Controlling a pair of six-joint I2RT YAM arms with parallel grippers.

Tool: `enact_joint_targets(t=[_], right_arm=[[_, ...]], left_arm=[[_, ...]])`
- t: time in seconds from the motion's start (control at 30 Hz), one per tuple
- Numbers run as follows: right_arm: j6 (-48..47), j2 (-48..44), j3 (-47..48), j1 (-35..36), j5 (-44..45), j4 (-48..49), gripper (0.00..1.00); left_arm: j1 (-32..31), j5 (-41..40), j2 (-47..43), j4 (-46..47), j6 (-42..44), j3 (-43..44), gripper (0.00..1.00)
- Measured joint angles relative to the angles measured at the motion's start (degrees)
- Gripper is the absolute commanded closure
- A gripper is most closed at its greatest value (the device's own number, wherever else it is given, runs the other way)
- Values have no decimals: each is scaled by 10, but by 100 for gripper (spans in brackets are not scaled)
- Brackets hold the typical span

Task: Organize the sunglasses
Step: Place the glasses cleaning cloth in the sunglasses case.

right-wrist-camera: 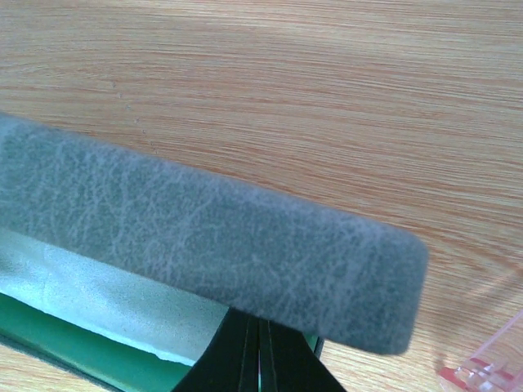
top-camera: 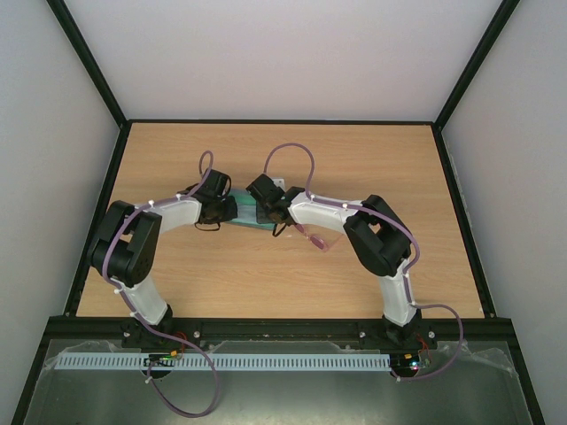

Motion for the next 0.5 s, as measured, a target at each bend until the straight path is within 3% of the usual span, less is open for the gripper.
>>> enact_joint_targets(t=[0.13, 0.3, 0.5], right_arm=[[0, 0, 0, 0, 0, 0, 92], [0, 0, -6, 0, 0, 0, 85], [0, 0, -11, 0, 0, 0, 85]], left_arm=[[2, 0, 0, 0, 0, 0, 94], [3, 1, 0, 0, 0, 0, 81], [3, 1, -3, -1, -2, 0, 67]])
